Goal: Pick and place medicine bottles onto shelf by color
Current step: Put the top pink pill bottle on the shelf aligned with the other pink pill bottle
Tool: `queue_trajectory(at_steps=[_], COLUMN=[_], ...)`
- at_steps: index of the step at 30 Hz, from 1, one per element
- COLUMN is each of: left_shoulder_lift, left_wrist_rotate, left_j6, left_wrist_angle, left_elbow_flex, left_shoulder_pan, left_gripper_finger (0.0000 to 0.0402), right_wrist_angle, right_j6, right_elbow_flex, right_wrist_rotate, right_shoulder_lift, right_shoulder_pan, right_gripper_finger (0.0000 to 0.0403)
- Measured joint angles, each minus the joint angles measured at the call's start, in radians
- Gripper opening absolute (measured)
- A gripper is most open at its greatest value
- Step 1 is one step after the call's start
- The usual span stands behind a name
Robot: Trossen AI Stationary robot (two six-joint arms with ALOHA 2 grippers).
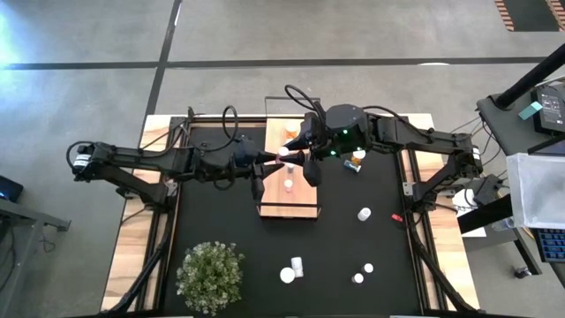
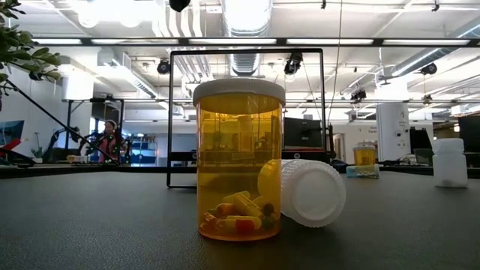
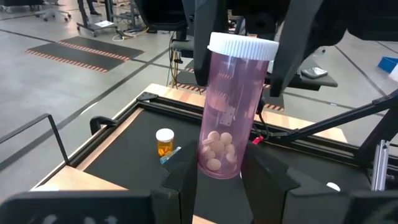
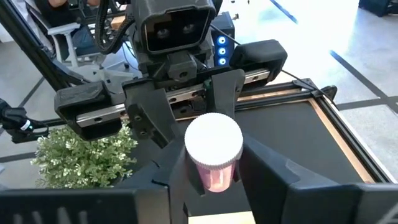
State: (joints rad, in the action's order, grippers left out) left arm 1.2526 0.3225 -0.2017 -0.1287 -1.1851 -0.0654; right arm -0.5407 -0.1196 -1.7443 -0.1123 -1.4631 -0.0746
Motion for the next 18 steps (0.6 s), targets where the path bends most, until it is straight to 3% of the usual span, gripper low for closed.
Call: queue_trajectory(at_steps=[6,18], left_shoulder_lift=[0.0,0.0], left_wrist_rotate=[-0.003,-0.003], left_j6=[-0.002,-0.003], left_wrist_angle=[0.002,0.003], left_elbow_flex=[0.0,0.0], left_shoulder_pan=[0.0,0.0], left_gripper_finger=[0.0093,0.0105], right_wrist_angle=[0.0,-0.05], right_j6=[0.003,-0.02], right_elbow_flex=[0.0,0.0], right_wrist_rotate=[0.004,0.009], right_shoulder_lift=[0.0,0.031], right_shoulder_pan=[0.0,-0.007], right_gripper_finger=[0.0098,0.0097])
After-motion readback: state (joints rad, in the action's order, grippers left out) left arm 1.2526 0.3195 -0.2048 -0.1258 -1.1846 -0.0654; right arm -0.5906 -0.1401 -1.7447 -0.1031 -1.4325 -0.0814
